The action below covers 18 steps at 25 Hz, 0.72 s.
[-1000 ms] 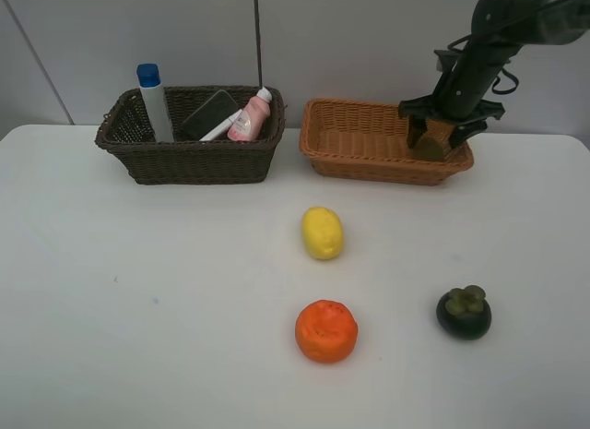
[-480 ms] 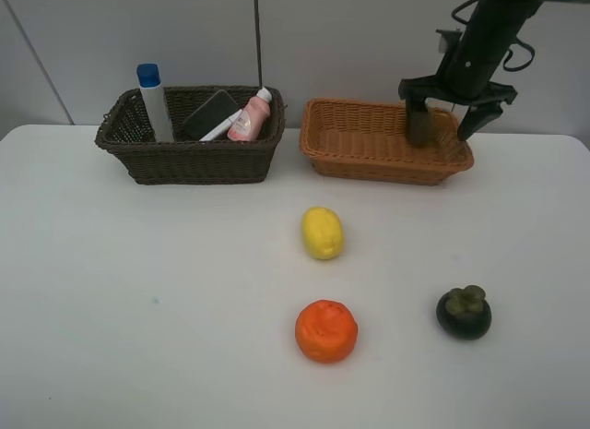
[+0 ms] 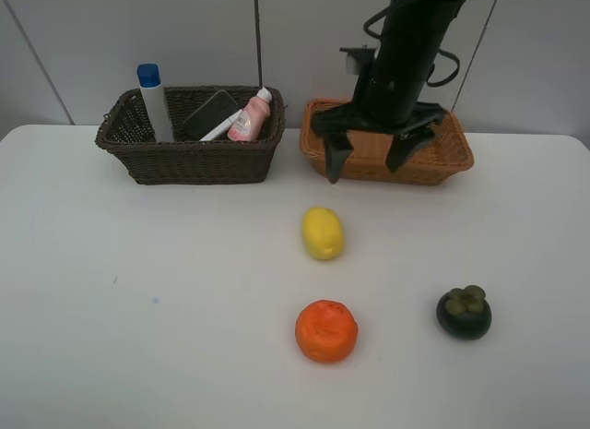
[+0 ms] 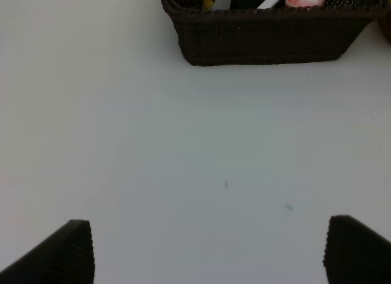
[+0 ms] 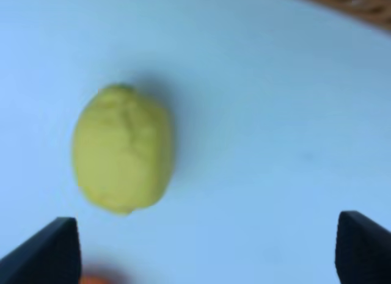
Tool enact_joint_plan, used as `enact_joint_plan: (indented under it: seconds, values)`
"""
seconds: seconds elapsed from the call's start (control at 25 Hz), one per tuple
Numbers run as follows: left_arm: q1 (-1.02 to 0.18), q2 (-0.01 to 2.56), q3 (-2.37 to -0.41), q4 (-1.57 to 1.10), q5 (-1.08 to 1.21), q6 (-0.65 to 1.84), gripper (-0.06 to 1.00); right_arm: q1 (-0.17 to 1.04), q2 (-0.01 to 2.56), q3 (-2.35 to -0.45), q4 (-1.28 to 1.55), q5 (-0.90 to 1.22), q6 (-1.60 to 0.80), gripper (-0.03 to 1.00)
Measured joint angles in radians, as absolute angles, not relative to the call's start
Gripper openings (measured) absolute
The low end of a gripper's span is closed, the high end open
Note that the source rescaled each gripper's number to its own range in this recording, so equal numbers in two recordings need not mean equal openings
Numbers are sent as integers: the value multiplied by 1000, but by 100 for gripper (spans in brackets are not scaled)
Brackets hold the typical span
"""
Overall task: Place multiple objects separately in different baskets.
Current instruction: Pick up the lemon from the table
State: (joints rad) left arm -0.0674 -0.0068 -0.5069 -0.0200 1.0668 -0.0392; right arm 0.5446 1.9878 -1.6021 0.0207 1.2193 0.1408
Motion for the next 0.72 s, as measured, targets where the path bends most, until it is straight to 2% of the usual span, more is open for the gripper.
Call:
enact_joint_plan:
  seconds: [0.24,0.72]
  values:
    - [-67,-7,-507,-20,1067,-39,99,655,1988,-1485,23,1109,170,99]
    - [-67,-7,-507,-20,1067,-39,99,659,2112,-1444,13,920,196,99]
